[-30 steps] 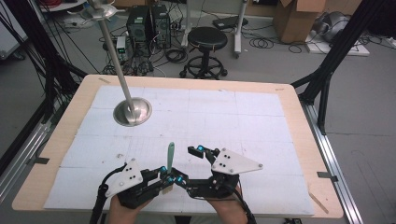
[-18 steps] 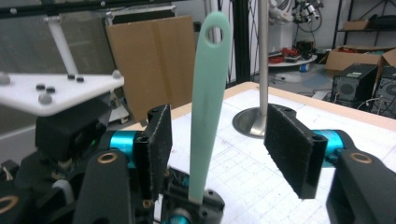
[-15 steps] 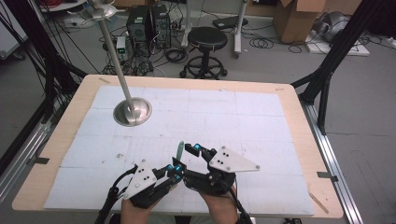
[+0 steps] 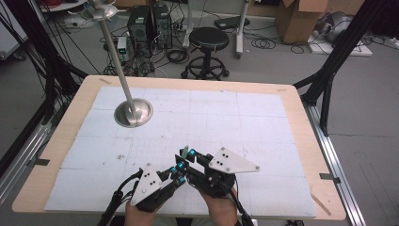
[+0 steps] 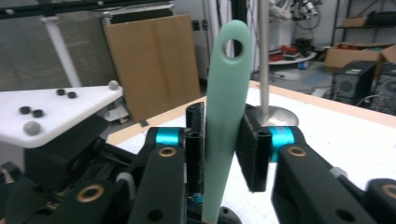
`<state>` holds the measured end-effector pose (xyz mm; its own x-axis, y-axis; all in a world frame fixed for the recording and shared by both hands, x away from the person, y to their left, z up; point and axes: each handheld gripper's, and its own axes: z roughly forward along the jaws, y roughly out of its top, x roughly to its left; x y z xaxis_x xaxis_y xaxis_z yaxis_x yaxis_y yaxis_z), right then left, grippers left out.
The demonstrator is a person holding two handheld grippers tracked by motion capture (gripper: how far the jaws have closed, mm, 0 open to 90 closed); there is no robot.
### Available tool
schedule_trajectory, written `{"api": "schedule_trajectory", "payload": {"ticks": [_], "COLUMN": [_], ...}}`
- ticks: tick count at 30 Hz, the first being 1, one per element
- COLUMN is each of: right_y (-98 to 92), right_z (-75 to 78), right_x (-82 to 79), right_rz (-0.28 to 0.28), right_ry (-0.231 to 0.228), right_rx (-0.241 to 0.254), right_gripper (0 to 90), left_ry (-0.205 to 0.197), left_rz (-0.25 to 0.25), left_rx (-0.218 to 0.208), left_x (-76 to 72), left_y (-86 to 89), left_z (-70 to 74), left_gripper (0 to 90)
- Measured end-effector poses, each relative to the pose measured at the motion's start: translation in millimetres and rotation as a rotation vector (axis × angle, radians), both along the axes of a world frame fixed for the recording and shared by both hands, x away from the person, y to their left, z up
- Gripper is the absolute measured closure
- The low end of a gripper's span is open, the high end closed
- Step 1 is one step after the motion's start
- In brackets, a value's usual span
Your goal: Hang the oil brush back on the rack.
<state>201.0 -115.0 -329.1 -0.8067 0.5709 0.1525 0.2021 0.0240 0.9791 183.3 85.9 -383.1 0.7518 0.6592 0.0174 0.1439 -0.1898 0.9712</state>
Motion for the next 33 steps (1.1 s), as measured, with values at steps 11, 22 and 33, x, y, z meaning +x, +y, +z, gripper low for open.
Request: {"api": "schedule_trajectory", "payload": {"ticks": [11,22,33], "right_y": [-4.6,-26.8,-27.8], "right_z": [12.8,22.1,17.1], "right_x": [-0.9,8.9,16.7], "right_rz": [0.04,0.347,0.631], "right_ry": [-0.014,-0.029,-0.049], "right_rx": [-0.031,0.04,0.122], "right_gripper": [76.0,75.8,75.9], "left_ry": [0.036,0.166,0.183], "left_rz": [-0.148,-0.467,-0.668], "left_rx": [-0.118,-0.207,-0.222], "left_x": [5.9,20.7,16.6], "left_y": [15.1,42.5,40.7], "left_z": [3.7,7.5,12.4], "left_gripper": [60.5,38.8,46.0]}}
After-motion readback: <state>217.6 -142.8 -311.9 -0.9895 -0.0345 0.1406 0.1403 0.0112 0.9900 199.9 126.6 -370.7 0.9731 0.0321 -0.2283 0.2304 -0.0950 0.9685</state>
